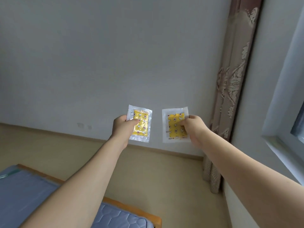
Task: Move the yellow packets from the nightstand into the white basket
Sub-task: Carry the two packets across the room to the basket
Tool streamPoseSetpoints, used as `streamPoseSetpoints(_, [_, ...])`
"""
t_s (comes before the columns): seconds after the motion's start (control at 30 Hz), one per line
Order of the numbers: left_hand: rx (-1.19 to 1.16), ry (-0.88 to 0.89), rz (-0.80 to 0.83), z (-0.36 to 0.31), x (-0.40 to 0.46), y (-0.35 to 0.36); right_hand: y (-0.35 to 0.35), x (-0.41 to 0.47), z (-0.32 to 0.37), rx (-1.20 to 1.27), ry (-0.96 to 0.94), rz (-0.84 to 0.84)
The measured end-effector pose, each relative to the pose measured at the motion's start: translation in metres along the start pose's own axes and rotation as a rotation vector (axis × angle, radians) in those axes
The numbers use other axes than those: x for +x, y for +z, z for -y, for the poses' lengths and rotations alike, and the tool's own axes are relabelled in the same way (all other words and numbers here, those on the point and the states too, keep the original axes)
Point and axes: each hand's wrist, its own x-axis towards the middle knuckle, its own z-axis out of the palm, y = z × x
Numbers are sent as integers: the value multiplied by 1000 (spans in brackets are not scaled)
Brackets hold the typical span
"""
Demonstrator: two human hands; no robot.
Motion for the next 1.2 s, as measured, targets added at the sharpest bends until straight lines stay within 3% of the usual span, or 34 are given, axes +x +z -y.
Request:
streamPoseSetpoints(0.3, [95, 30, 33, 10, 192, 152, -66, 242, 7, 71, 10, -46])
streamPoseSetpoints(0.47, [110, 68, -26, -8, 293, 198, -57, 364, 38, 126, -7, -9])
streamPoseSetpoints(0.83, [98, 51, -185, 32, 526, 185, 113, 597, 31, 66, 10, 258])
streamPoseSetpoints(1.2, [45, 10, -385, 43, 759, 111, 280, 801, 91, 78, -31, 405])
